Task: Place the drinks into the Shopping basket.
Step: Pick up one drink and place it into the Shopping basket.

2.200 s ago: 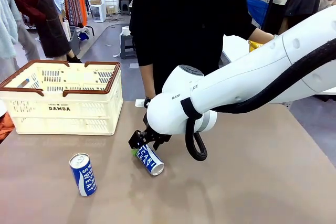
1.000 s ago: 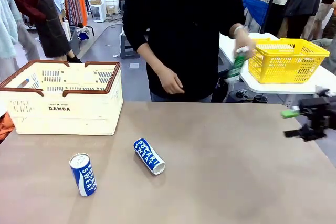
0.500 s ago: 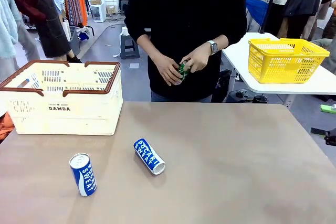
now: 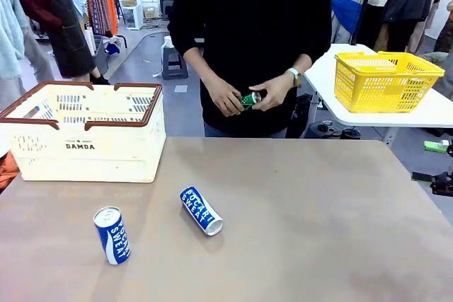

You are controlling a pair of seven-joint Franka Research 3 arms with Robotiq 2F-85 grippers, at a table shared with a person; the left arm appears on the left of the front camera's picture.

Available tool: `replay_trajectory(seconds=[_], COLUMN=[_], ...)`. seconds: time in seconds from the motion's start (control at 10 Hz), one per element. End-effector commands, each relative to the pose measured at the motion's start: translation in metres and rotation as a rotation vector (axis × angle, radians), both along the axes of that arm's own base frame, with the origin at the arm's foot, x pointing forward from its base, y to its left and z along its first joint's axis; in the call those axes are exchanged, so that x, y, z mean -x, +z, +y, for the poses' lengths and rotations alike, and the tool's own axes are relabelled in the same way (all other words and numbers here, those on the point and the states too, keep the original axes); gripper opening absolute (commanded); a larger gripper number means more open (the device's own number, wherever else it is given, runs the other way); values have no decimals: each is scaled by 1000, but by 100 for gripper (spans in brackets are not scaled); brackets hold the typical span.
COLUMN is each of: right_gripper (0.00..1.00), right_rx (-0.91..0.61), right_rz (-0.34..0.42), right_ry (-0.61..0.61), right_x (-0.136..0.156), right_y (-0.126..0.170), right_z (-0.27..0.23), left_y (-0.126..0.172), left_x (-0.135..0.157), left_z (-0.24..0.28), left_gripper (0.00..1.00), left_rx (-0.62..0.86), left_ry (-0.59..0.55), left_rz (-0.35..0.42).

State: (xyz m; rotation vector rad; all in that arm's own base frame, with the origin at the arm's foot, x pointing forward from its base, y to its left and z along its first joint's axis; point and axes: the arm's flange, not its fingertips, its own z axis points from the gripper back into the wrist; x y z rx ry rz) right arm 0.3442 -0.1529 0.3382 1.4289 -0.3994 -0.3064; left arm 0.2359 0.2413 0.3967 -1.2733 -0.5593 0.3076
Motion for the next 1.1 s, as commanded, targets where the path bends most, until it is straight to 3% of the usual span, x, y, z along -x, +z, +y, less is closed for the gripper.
replay_trajectory(seconds=[0.0,0.1,0.2,0.4,0.7,0.9,1.0], right_gripper=[100,100,100,100,100,100,100], right_rx=[5,5,5,5,5,5,5], right_rz=[21,21,21,21,21,21,21], right_ry=[5,5,5,5,5,5,5], right_x=[-1,-1,-1,-1,-1,-1,-1], right_y=[6,6,6,6,6,6,6], right_z=[-6,-6,-6,-6,-6,-6,-6], left_y=[0,34,71,124,150,139,131], left_x=[0,-9,-31,-91,-111,-105,-103], left_z=[0,-8,-34,-136,-276,-354,-370], left_gripper=[100,100,100,100,100,100,100], left_rx=[0,-97,-194,-479,-805,-1073,-1139], left_ry=[0,25,-123,-413,-635,-687,-703], left_rz=[0,38,4,26,-76,-152,-170])
